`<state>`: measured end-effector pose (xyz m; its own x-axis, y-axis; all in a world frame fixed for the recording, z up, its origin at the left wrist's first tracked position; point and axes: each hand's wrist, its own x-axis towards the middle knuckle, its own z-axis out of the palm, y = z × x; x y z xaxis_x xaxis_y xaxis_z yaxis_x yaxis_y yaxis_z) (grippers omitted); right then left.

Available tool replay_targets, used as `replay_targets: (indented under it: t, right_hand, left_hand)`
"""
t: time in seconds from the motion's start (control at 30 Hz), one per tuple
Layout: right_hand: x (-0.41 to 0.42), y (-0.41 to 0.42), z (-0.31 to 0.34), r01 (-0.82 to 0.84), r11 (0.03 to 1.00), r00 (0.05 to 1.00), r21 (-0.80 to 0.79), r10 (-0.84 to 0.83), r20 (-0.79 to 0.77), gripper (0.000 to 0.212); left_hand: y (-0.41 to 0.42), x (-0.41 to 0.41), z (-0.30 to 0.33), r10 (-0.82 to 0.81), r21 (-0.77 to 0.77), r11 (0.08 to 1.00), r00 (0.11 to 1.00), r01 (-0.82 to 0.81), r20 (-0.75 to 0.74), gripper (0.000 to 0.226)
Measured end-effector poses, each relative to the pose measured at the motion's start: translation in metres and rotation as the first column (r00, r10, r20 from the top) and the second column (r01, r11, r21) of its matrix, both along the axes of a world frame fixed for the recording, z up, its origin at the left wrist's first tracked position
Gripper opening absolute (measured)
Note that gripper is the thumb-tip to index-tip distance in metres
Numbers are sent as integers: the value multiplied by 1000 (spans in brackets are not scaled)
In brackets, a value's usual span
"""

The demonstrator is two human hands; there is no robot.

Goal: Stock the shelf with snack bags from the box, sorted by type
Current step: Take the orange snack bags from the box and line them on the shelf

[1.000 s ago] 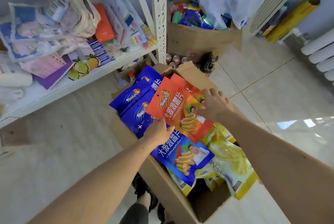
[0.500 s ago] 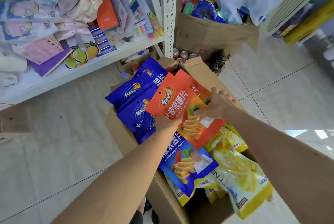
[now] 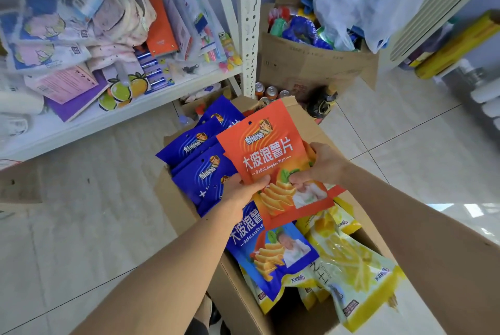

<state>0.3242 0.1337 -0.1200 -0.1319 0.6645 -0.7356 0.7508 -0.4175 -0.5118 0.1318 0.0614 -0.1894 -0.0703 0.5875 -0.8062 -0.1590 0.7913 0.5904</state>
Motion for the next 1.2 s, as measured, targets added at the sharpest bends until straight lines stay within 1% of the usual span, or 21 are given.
replay_targets:
  t: [0.03,0.1,0.17,0.2,0.33,0.43,0.57,0.63,0.73,0.77,0.87,0.9,1.07,1.1,1.2]
  right_hand:
    - [1,-1,11,18,1000,997,-2,-18,-74,49]
    - [2,0,31,51,999,987,12,-48,-156,26]
    - [0,1,55,110,993,972,35,-100,-214,15]
    - [-2,2,66,138,990,961,40,-124,-249,14]
    - [-18,5,114,206,978,903,33,-177,-391,16]
    - [-31,10,149,280,959,847,36,-229,-479,25]
    - [-58,11,203,318,947,755,44,-225,-616,15]
    - [-79,10,231,339,939,730,63,-220,-647,26]
    - [-113,10,271,347,929,714,129,-172,-679,56]
    - [-126,10,283,344,925,716,159,-149,-682,57]
    - [-167,10,318,305,930,721,206,-85,-688,33]
    - [-183,10,330,294,931,715,217,-63,-696,30]
    - [-279,0,386,235,908,710,348,84,-699,22]
    - [-303,-3,396,224,899,709,377,115,-696,23]
    - [-378,-14,424,205,876,697,436,182,-694,26]
  left_hand:
    - [2,-3,10,4,34,999,999,-5,34,34]
    - [9,-9,34,-3,101,995,996,-6,89,37]
    - [17,-16,59,-15,177,984,990,-11,143,35]
    - [21,-20,72,-23,213,977,985,-13,168,34]
    - [36,-39,129,-12,301,951,970,-64,243,46]
    - [42,-57,171,22,344,933,968,-110,250,49]
    - [43,-92,227,100,413,890,966,-194,239,51]
    - [40,-112,256,140,452,861,962,-235,235,51]
    - [32,-147,298,193,499,819,955,-283,225,56]
    - [29,-160,312,215,510,807,952,-299,219,58]
    - [19,-201,351,278,551,765,942,-334,186,60]
    - [14,-215,364,291,572,747,940,-340,179,59]
    - [-11,-301,424,379,677,629,911,-383,163,43]
    - [-17,-322,434,406,696,601,900,-394,159,43]
    - [-37,-389,461,499,726,524,851,-445,162,52]
